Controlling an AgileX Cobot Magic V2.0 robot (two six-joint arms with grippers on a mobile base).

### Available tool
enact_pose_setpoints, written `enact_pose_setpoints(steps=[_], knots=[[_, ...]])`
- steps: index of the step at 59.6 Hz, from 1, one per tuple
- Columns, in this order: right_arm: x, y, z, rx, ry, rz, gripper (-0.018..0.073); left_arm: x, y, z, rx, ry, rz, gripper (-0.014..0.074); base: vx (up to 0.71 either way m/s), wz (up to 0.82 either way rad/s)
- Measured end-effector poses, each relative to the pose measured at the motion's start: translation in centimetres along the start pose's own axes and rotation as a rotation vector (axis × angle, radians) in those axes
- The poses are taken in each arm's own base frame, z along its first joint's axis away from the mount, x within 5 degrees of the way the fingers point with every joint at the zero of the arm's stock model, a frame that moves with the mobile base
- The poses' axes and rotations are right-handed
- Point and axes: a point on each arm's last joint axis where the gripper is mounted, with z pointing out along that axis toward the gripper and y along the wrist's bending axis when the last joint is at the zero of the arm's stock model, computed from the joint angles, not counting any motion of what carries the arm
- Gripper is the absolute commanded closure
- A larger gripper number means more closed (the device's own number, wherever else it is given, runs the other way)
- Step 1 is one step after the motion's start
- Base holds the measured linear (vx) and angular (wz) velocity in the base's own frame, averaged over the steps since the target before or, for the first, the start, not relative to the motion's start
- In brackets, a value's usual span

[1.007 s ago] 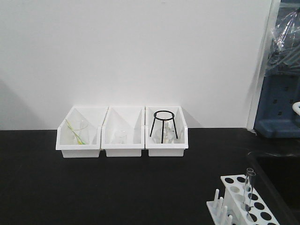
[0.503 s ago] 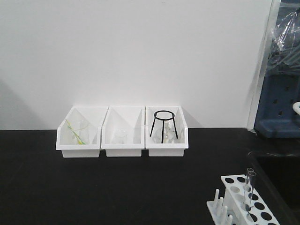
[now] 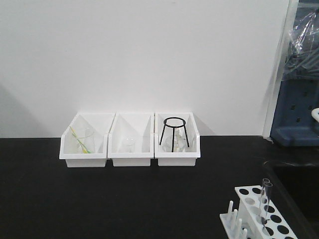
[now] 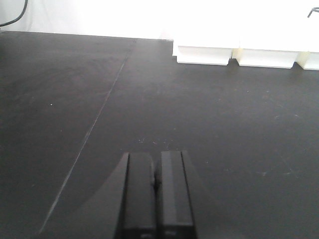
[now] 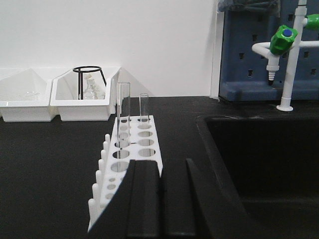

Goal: Flip and reinsert test tube from rack

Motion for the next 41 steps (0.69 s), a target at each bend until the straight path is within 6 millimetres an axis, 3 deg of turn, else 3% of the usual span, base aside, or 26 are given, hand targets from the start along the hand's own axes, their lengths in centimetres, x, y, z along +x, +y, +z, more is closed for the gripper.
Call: enact_pose_setpoints(steps=[41], knots=[[-0.05, 0.00, -0.10, 0.000, -0.018, -0.013, 0.0566, 0.00, 0.00, 0.00, 0.000, 0.000, 0.000, 0.0603, 0.00, 0.00]])
